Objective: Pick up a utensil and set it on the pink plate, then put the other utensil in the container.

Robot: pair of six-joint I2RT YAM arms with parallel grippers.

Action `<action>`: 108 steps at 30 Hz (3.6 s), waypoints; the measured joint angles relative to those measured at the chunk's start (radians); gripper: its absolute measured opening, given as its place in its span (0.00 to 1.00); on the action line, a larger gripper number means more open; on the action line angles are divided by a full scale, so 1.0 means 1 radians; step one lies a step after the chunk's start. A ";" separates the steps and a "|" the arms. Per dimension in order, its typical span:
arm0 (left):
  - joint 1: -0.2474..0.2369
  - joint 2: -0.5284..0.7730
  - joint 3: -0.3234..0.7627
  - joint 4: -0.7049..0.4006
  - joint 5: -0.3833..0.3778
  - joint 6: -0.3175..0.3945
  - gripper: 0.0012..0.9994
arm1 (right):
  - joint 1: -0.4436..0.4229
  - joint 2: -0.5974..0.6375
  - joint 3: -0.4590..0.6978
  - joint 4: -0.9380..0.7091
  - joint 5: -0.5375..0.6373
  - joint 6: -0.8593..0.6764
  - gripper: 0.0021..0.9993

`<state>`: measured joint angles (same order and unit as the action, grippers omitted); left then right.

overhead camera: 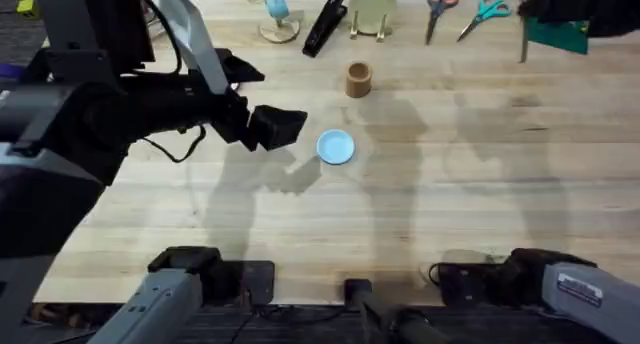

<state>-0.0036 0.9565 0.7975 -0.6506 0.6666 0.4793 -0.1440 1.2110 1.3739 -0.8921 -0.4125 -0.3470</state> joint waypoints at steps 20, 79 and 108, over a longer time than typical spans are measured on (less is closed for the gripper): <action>0.000 0.000 0.000 0.000 0.000 0.000 0.99 | -0.007 0.063 0.000 0.002 -0.618 -0.405 0.03; 0.000 0.000 0.000 0.000 0.000 0.000 1.00 | 0.178 0.766 0.001 0.763 -1.032 -0.782 0.03; 0.000 0.000 0.000 0.000 0.000 0.000 0.99 | 0.224 0.946 0.002 0.871 -1.032 -0.778 0.03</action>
<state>-0.0036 0.9565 0.7975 -0.6506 0.6666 0.4793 0.0800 2.1566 1.3758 -0.0207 -1.4445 -1.1250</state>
